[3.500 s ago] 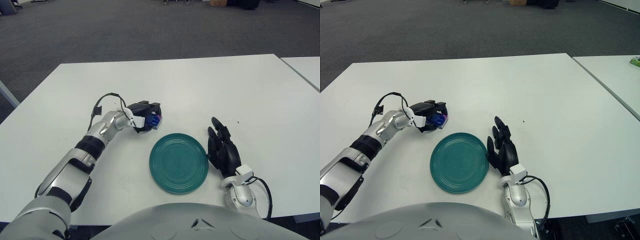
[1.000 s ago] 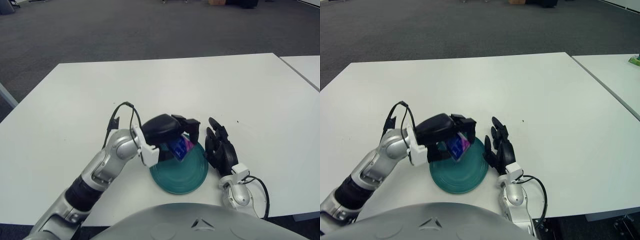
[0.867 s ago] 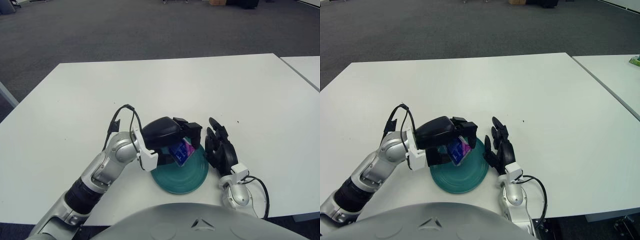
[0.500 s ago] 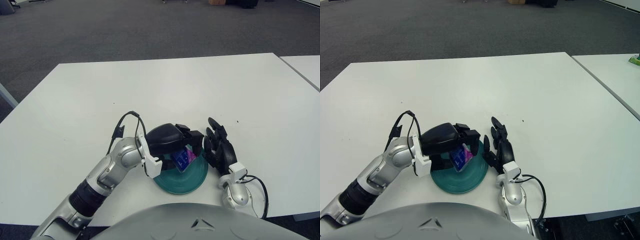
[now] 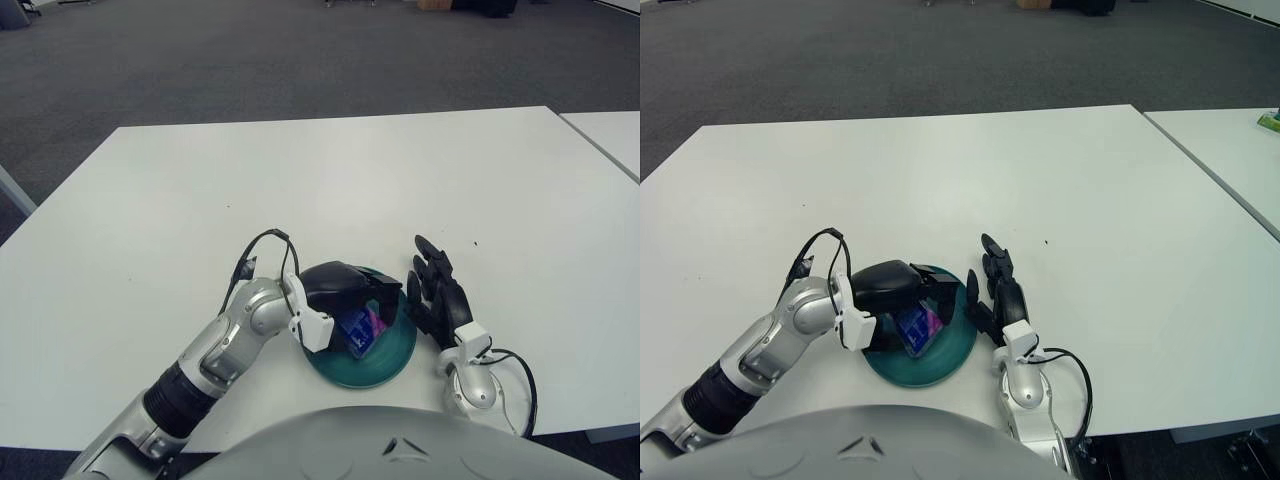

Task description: Put the gum into the plate.

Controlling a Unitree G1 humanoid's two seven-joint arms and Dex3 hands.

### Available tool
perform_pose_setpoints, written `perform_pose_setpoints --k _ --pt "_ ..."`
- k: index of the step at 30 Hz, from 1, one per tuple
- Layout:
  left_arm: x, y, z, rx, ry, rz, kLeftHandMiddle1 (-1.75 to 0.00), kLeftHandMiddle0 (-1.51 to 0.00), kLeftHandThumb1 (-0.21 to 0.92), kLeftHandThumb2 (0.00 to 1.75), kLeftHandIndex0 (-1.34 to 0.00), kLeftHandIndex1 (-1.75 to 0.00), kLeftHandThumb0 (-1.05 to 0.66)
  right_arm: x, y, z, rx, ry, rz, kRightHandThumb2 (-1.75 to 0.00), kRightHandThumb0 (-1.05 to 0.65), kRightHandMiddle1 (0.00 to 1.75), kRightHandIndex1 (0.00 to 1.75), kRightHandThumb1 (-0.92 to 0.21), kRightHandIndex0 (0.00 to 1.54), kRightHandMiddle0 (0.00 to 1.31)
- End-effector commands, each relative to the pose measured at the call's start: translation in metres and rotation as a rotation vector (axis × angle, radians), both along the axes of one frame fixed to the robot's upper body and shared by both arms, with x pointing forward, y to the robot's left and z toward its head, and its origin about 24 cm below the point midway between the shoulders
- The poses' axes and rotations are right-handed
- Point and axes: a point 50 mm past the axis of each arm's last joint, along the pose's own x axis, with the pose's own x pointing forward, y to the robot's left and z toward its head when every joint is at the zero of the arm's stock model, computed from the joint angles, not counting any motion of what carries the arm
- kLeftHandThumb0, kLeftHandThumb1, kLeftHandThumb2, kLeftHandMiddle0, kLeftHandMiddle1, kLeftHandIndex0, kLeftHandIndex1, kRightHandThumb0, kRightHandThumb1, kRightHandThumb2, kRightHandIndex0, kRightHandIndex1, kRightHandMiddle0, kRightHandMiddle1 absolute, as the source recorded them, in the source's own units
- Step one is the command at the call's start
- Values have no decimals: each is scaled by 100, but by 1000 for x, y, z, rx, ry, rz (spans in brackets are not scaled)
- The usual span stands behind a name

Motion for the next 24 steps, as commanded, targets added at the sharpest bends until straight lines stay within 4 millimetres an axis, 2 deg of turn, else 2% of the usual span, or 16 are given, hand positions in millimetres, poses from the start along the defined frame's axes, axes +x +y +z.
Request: perform_pose_setpoints --k 1,2,4,5,7,10,15,24 --pt "4 3 -1 65 -23 -9 -93 -15 70 48 -3 -114 -56 -7 -2 -6 -14 51 -2 -90 -74 27 0 -92 11 0" --pt "5 4 -2 70 -28 -17 -70 -15 75 38 -2 -95 -69 -7 -2 -6 -16 51 -2 -90 -73 27 0 -92 11 0" --pt "5 6 -2 72 -31 -25 -42 -15 83 22 -1 -70 -86 -7 -3 -5 -18 51 -3 -91 -73 28 0 -92 11 0" --pt "4 8 -3 71 -32 -37 -38 -16 84 19 -1 -67 -88 -7 -3 -5 -18 52 -4 -91 -73 28 0 -92 11 0" --pt "3 16 -4 71 -32 -66 -22 -10 89 14 0 -41 -98 -7 -3 -6 -20 53 -2 -92 -73 26 0 -92 10 0" --pt "2 21 -5 69 -30 -83 -9 -4 91 14 0 -18 -103 -7 -4 -6 -20 54 2 -92 -74 24 0 -92 9 0" --pt "2 21 -6 70 -28 -101 -1 -1 92 17 0 -3 -104 -7 -4 -5 -6 57 18 -91 -74 21 0 -92 8 0" --pt "3 23 -7 54 -45 -97 0 0 92 21 0 0 -105 -6 -5 -4 -4 48 32 -90 -77 16 0 -92 7 0"
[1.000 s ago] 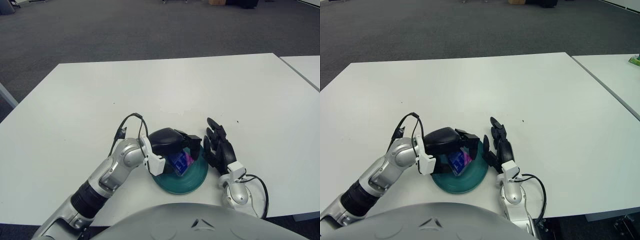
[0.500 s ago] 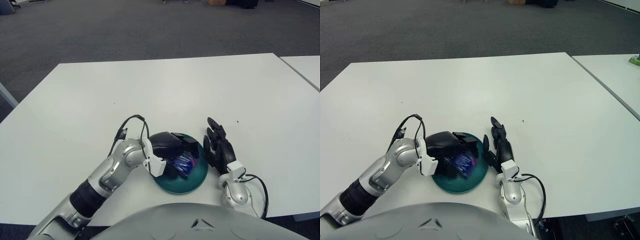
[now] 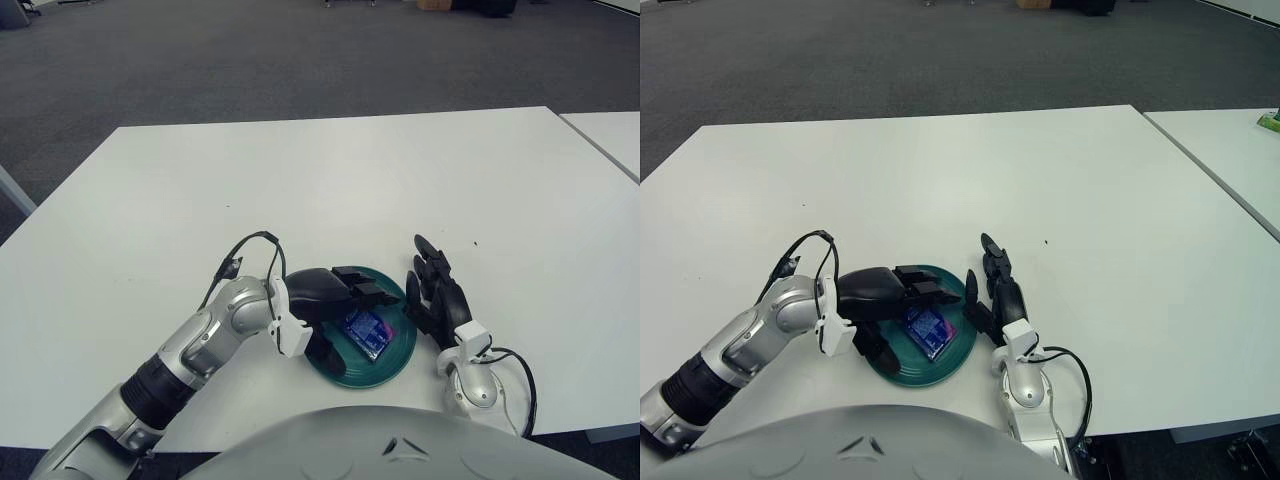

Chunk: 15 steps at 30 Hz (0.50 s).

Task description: Put the gum into the plate.

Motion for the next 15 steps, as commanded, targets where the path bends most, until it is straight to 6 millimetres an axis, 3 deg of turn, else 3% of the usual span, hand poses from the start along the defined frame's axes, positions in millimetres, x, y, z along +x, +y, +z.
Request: perform_pose_setpoints --k 1,11,15 --pt "4 4 3 -7 -25 11 0 0 92 21 0 0 -105 -6 -5 -6 -17 38 1 -90 -77 17 0 -92 7 0" --pt "6 8 2 -17 -15 29 0 0 92 20 0 0 -105 -6 -4 -5 -22 22 2 -91 -75 21 1 -92 9 0" --pt "10 15 6 -95 25 96 0 0 92 20 0 0 -105 -5 -3 -5 3 14 -12 -91 -75 23 1 -92 10 0"
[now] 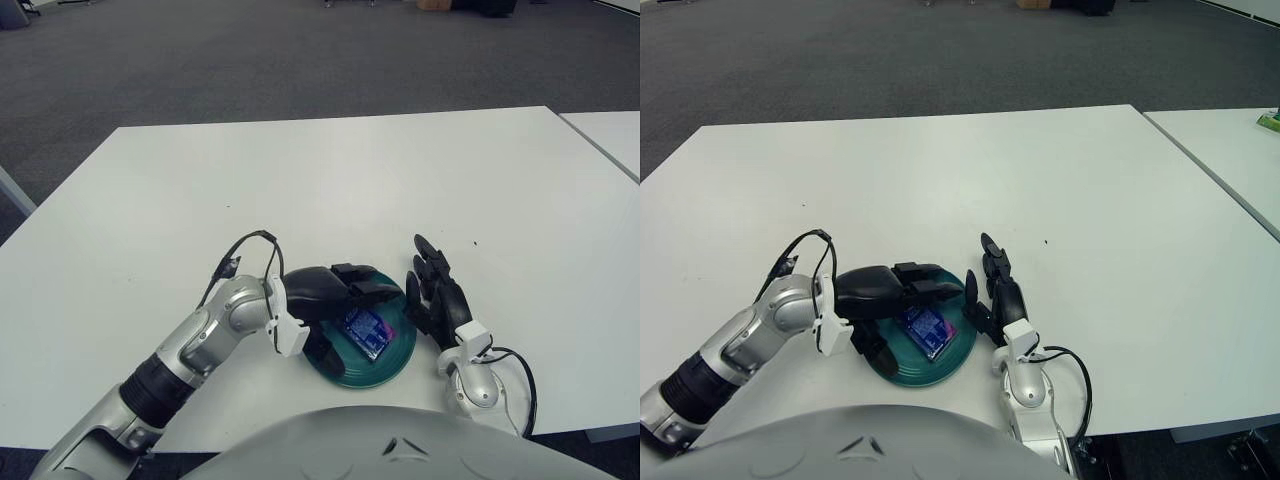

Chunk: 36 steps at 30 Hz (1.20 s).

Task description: Put the gum into the plate.

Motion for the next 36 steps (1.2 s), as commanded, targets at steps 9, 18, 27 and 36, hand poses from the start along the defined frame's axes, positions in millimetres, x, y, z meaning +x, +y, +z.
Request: perform_pose_setpoints --k 9,18,27,36 --pt "22 26 -5 -378 389 507 0 0 92 65 0 0 -105 -7 -3 -9 33 19 -44 -89 -76 31 2 -92 13 0" --pt "14 36 -25 -747 590 924 -3 -7 92 108 -6 -4 -105 -8 -1 -11 76 52 -56 -87 -84 38 2 -92 17 0" --pt "3 50 -22 -910 661 1150 0 -9 92 119 0 -33 -105 -10 1 -12 125 54 -61 -88 -85 41 2 -92 18 0" --pt "-22 62 -28 -975 689 1303 -2 -12 92 114 0 -39 -105 -12 1 -12 144 58 -63 -87 -87 45 3 -92 22 0"
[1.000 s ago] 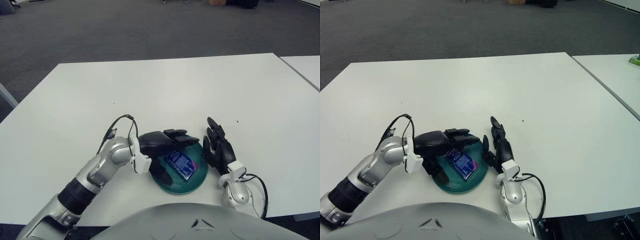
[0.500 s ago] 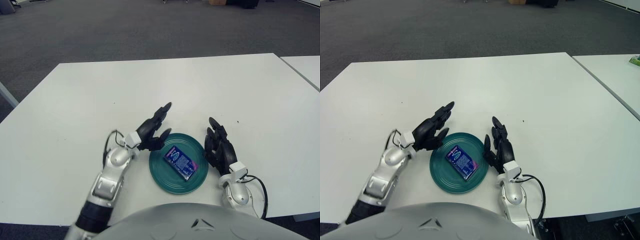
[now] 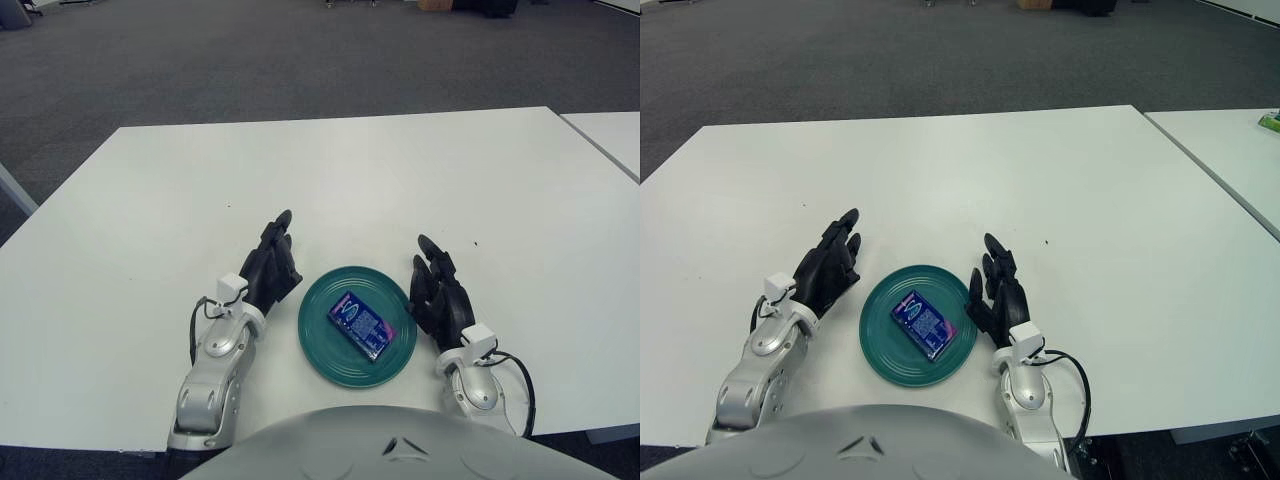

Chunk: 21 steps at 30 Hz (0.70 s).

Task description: Put the gum into the plate.

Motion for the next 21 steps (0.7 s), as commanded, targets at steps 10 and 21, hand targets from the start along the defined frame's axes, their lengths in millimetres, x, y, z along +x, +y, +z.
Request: perform_pose_setpoints --k 10,21 --pt "-35 21 -29 5 56 90 -1 -17 92 105 0 -56 -105 -14 0 -8 29 63 -23 -84 -86 43 1 -92 20 0" --pt "-43 24 -35 57 14 143 0 -15 92 103 0 -54 -105 -14 -5 -8 19 55 -25 -84 -87 45 1 -92 21 0"
